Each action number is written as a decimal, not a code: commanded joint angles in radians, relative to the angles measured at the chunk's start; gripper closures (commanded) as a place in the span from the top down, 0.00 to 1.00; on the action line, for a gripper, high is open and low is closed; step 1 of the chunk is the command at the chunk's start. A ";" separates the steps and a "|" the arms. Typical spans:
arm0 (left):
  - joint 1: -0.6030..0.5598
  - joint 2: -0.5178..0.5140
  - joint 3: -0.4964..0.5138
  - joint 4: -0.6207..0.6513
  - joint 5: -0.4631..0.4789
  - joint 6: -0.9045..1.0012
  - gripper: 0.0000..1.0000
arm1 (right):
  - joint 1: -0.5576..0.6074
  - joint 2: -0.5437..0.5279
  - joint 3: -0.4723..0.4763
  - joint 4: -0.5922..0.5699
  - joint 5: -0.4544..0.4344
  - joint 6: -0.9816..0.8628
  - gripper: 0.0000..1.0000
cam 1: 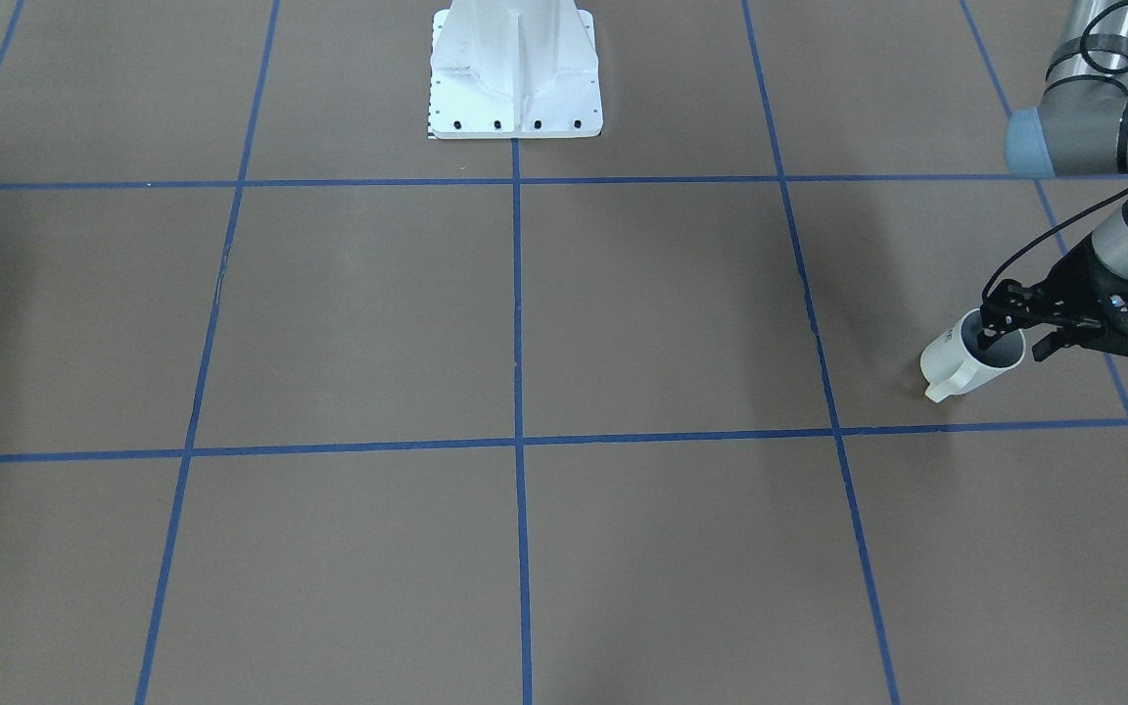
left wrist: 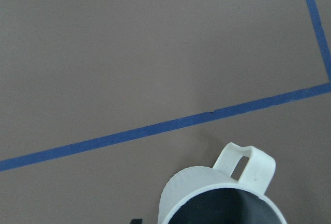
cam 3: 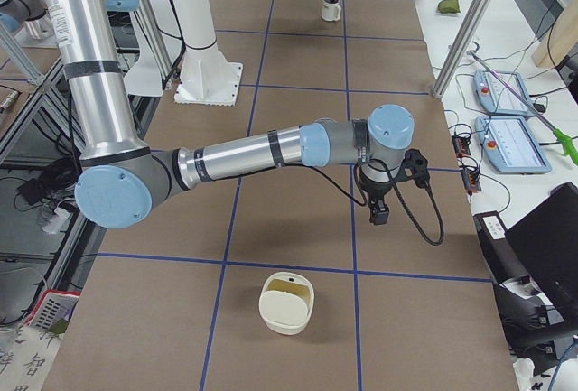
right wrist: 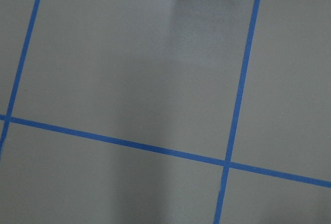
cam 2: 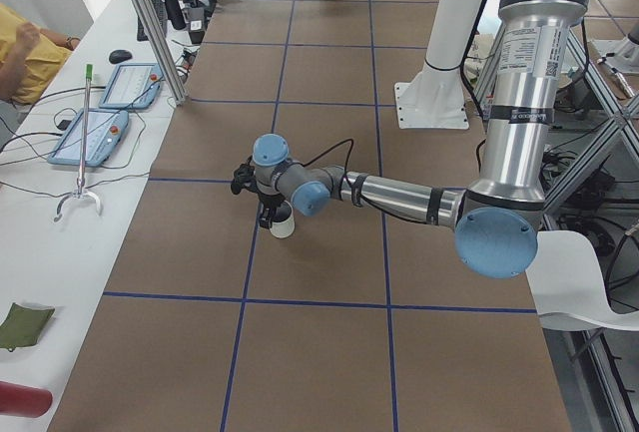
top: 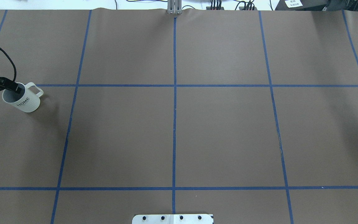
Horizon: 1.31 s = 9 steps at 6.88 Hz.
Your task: Left arm hands cup to right arm to dump lemon
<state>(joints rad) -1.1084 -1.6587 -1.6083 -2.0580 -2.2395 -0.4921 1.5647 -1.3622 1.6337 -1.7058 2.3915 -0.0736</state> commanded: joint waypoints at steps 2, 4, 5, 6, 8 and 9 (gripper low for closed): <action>-0.109 0.000 -0.054 0.114 -0.003 0.085 1.00 | 0.000 -0.008 0.000 0.000 -0.009 -0.005 1.00; -0.236 0.011 -0.116 0.331 -0.003 0.357 1.00 | -0.002 -0.021 -0.002 0.000 -0.040 -0.038 1.00; -0.304 0.013 -0.107 0.391 -0.003 0.498 1.00 | -0.002 -0.029 -0.002 0.000 -0.046 -0.040 1.00; -0.376 0.017 -0.090 0.463 -0.003 0.647 1.00 | -0.002 -0.034 -0.002 0.005 -0.061 -0.041 1.00; -0.441 0.106 -0.108 0.463 -0.002 0.655 1.00 | -0.015 -0.026 -0.008 0.000 -0.077 -0.055 1.00; -0.448 0.117 -0.090 0.478 -0.002 0.650 1.00 | -0.032 -0.032 -0.026 0.000 -0.096 -0.055 1.00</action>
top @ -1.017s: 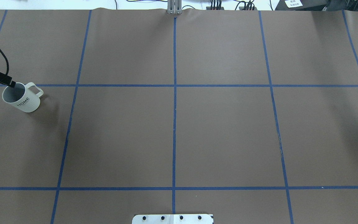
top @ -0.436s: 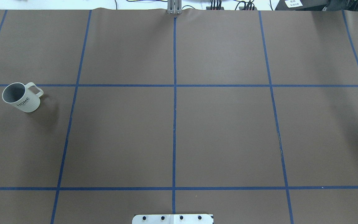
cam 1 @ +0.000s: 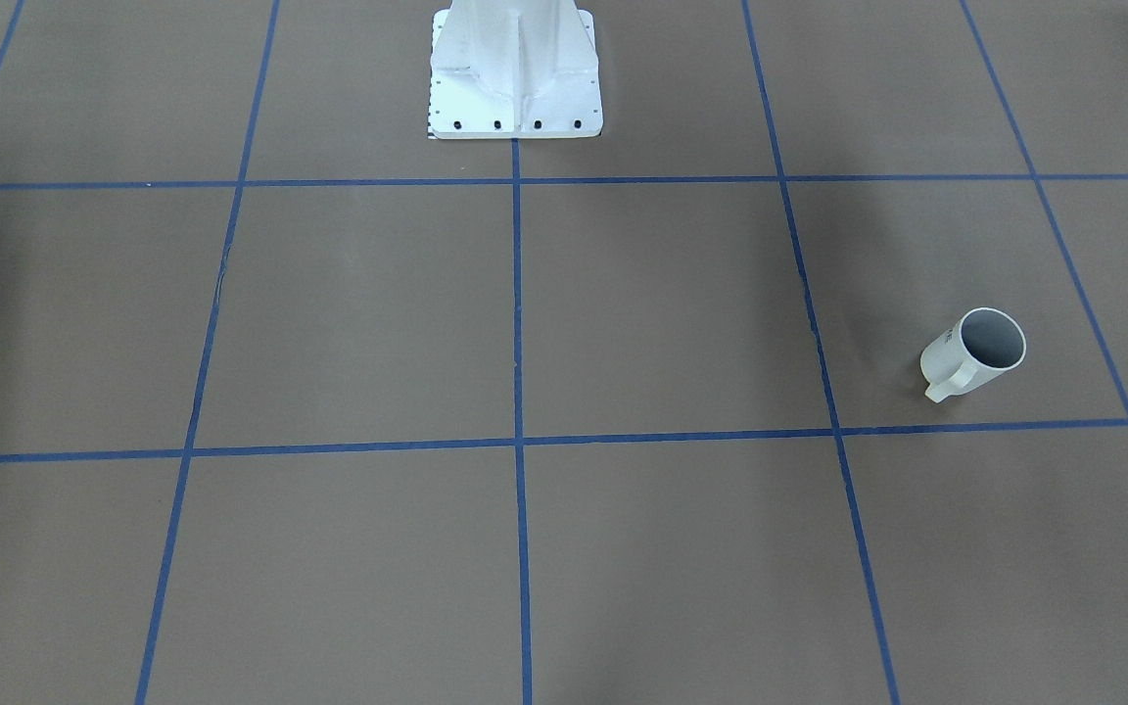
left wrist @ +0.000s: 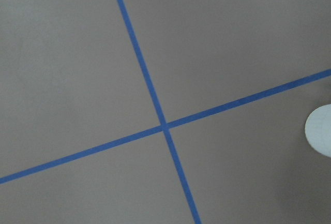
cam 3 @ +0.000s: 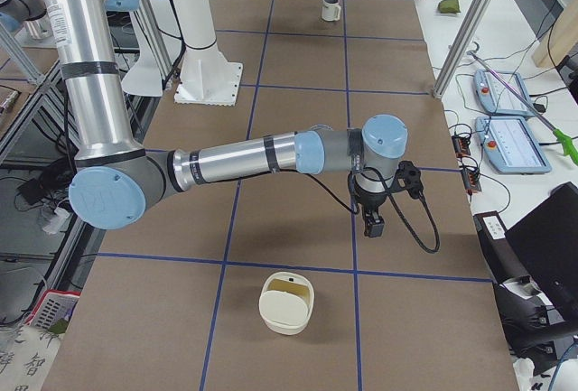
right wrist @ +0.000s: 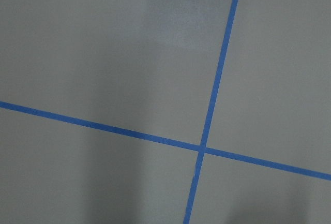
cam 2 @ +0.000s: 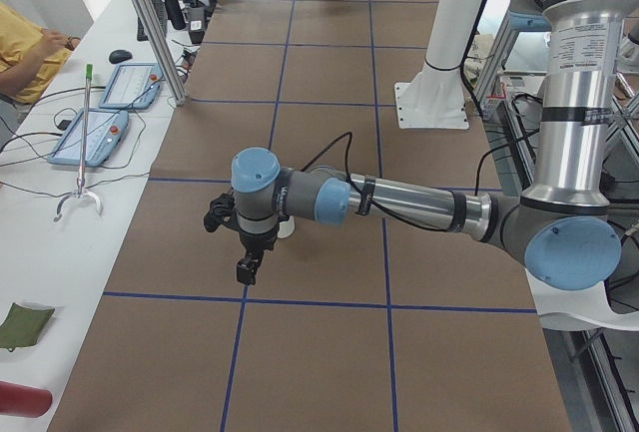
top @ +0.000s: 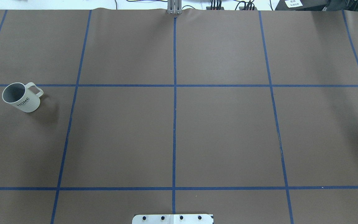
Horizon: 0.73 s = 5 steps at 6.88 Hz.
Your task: Left arm hands cup to right arm to dump lemon
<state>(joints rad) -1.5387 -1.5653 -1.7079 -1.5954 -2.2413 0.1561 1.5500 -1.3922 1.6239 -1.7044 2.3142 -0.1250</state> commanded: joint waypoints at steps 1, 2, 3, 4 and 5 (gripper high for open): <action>-0.040 0.025 0.005 0.017 -0.001 0.003 1.00 | -0.022 -0.005 -0.054 0.000 -0.018 -0.004 1.00; -0.044 0.028 0.005 0.047 -0.041 0.003 1.00 | -0.022 -0.013 -0.094 0.003 -0.018 -0.004 1.00; -0.056 0.034 0.004 0.049 -0.085 0.008 1.00 | -0.022 -0.042 -0.105 0.005 -0.015 -0.004 1.00; -0.060 0.063 -0.004 0.048 -0.093 0.013 1.00 | -0.021 -0.060 -0.099 0.011 -0.010 0.001 1.00; -0.060 0.065 -0.004 0.046 -0.098 0.011 1.00 | -0.021 -0.064 -0.098 0.012 -0.007 0.005 1.00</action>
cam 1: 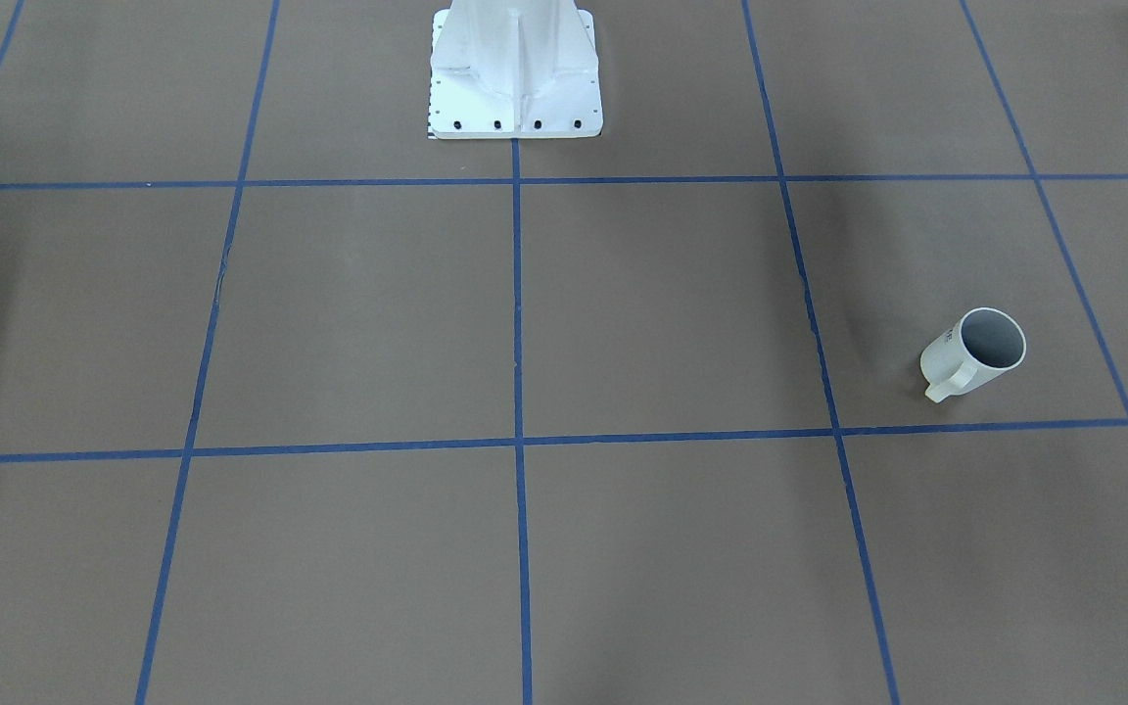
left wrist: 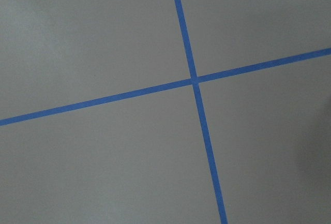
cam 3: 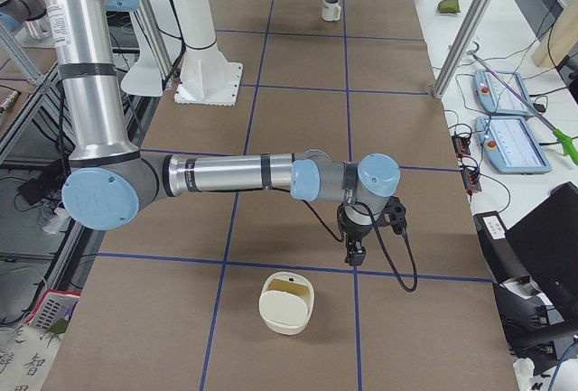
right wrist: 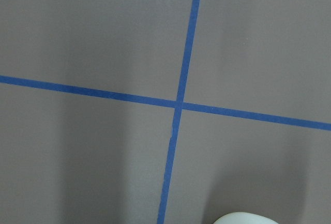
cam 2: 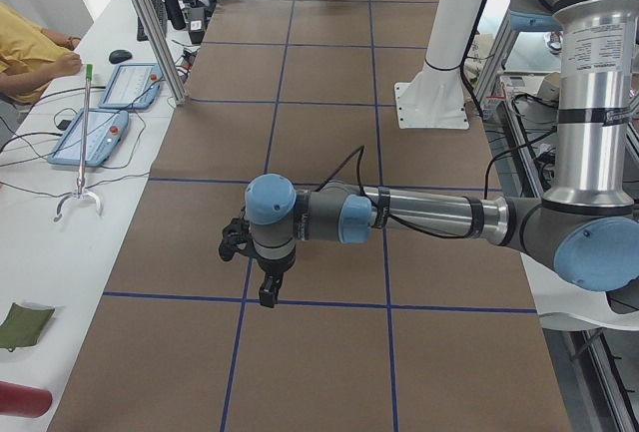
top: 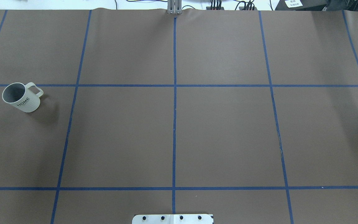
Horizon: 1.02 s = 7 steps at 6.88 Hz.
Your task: Left arm hands cup to right arm to dump lemon
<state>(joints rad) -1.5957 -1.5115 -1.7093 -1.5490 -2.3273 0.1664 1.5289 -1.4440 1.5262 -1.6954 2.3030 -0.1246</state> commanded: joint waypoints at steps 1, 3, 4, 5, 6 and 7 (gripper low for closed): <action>-0.001 0.008 -0.003 0.003 -0.009 -0.007 1.00 | 0.000 -0.031 0.005 0.003 0.004 0.011 1.00; -0.003 0.008 -0.003 0.000 -0.010 -0.005 1.00 | 0.004 -0.039 0.041 0.003 0.003 0.011 1.00; -0.003 0.011 -0.001 -0.006 -0.009 0.001 1.00 | 0.004 -0.039 0.049 0.003 0.003 0.010 1.00; -0.001 0.007 0.017 -0.005 -0.001 -0.008 1.00 | 0.004 -0.042 0.051 0.003 0.006 0.008 1.00; -0.001 0.005 0.010 -0.006 -0.010 -0.005 1.00 | 0.007 -0.045 0.052 0.003 0.004 0.007 1.00; -0.001 0.008 0.005 -0.008 -0.010 -0.005 1.00 | 0.005 -0.045 0.052 0.003 0.003 0.008 1.00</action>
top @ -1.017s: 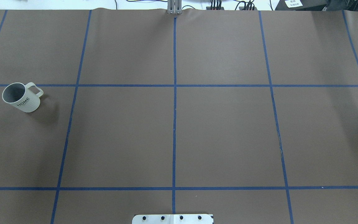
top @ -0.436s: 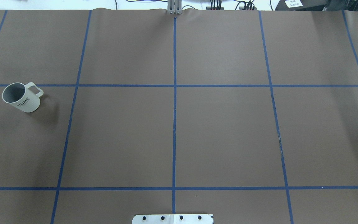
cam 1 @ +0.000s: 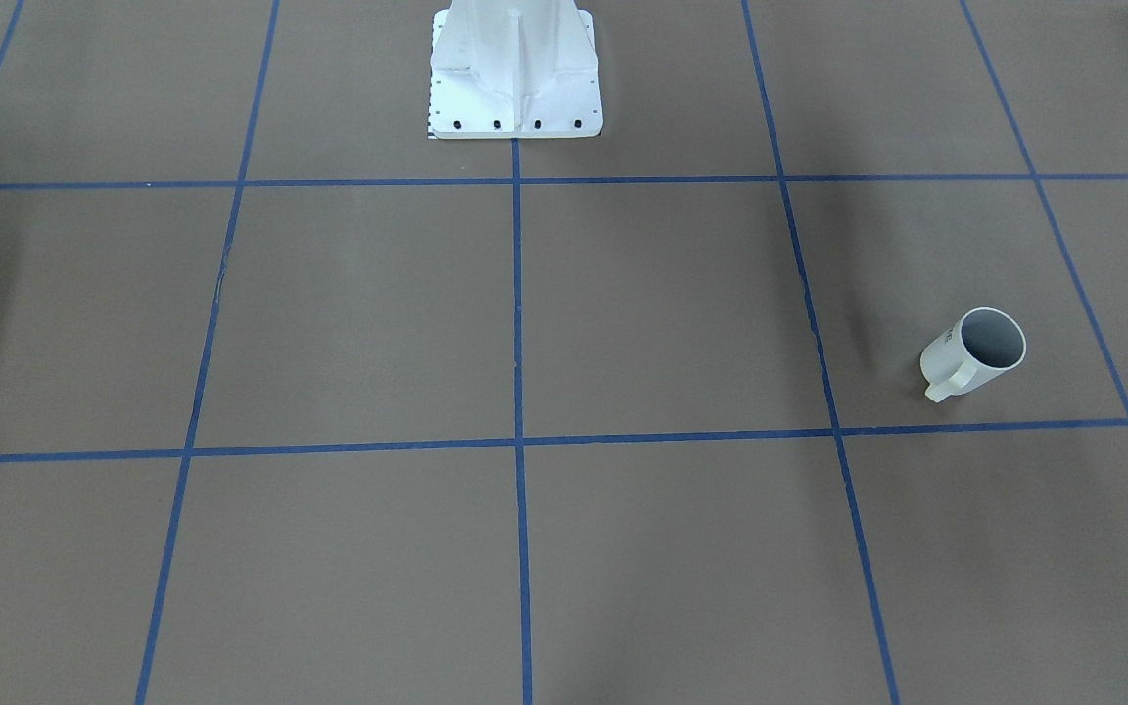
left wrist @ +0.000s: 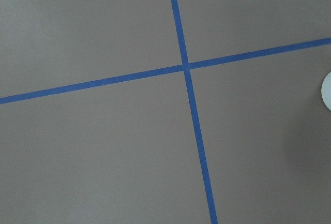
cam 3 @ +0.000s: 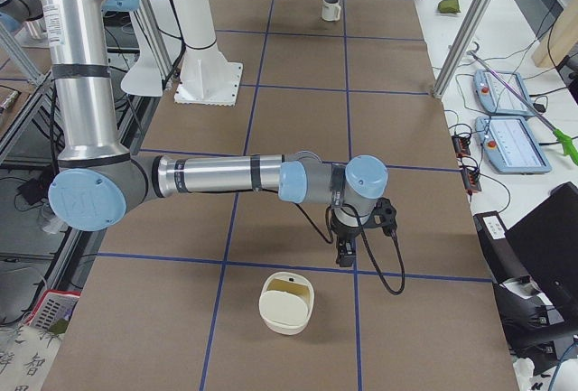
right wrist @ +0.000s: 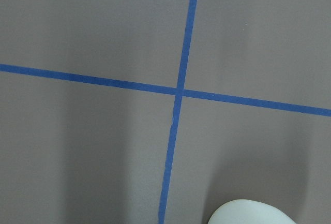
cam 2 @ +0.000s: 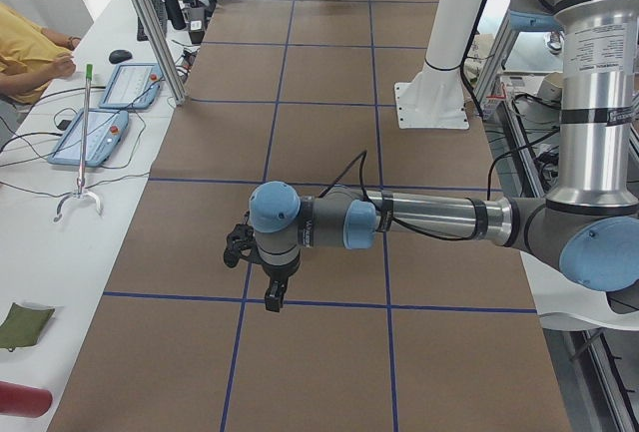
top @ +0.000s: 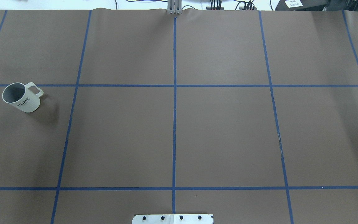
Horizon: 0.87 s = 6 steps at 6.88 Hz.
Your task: Left arm hands cup to right arm to dump lemon
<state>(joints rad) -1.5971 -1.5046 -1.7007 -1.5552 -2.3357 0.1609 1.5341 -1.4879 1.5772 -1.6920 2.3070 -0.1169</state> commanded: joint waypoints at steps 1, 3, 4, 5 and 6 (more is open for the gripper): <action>0.000 0.001 -0.007 -0.005 -0.001 0.003 1.00 | 0.001 -0.002 0.001 0.000 -0.001 0.000 1.00; 0.000 -0.002 -0.011 -0.006 0.003 0.011 1.00 | 0.000 -0.002 0.000 0.000 -0.001 0.002 1.00; 0.000 0.000 -0.014 -0.028 0.003 0.011 1.00 | 0.000 0.000 0.001 0.000 -0.001 0.002 1.00; 0.000 0.000 -0.005 -0.032 0.009 0.008 1.00 | 0.000 0.001 0.001 0.002 -0.001 -0.001 1.00; 0.000 0.004 -0.011 -0.033 0.009 0.008 1.00 | 0.000 0.006 0.001 0.002 -0.001 -0.007 1.00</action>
<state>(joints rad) -1.5969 -1.5039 -1.7101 -1.5833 -2.3293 0.1697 1.5341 -1.4860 1.5781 -1.6910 2.3056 -0.1185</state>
